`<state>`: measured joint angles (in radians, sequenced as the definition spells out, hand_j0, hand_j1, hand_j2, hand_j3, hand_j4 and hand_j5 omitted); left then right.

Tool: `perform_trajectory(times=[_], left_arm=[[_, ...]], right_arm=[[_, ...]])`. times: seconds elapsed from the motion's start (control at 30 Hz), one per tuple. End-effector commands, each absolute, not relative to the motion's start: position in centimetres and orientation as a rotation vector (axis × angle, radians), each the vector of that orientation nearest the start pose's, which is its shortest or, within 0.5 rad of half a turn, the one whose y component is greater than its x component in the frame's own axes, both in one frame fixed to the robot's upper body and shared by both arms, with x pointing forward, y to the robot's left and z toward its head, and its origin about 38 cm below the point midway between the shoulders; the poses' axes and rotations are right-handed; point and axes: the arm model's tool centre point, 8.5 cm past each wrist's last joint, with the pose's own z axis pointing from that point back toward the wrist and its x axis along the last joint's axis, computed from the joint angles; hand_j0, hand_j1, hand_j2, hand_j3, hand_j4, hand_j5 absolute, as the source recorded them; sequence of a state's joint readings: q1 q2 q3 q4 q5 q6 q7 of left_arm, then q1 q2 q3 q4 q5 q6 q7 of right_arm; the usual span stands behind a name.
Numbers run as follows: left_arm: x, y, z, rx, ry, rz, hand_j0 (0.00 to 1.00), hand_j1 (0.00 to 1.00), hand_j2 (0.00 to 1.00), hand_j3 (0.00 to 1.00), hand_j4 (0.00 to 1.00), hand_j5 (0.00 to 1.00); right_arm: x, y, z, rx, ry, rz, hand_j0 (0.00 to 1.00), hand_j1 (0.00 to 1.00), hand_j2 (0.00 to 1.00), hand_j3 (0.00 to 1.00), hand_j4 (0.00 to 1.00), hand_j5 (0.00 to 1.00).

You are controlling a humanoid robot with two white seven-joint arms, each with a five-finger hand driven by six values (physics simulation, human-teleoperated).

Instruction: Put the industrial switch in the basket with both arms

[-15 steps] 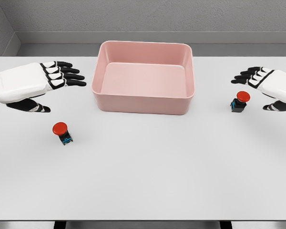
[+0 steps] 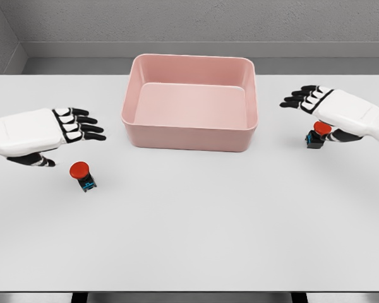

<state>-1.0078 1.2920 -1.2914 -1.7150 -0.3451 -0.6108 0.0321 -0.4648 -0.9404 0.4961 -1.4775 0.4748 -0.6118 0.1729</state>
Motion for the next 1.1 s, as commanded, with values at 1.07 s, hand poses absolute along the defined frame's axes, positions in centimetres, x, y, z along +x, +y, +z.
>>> perform_trajectory(times=[1.07], left_arm=[[36.8, 30.2, 19.2, -0.548, 1.508, 3.135, 0.95, 0.95, 0.95, 0.95, 0.95, 0.95]], right_arm=[[43.9, -37.5, 16.6, -0.696, -1.343, 1.950, 1.00, 1.00, 1.00, 1.00, 1.00, 1.00]])
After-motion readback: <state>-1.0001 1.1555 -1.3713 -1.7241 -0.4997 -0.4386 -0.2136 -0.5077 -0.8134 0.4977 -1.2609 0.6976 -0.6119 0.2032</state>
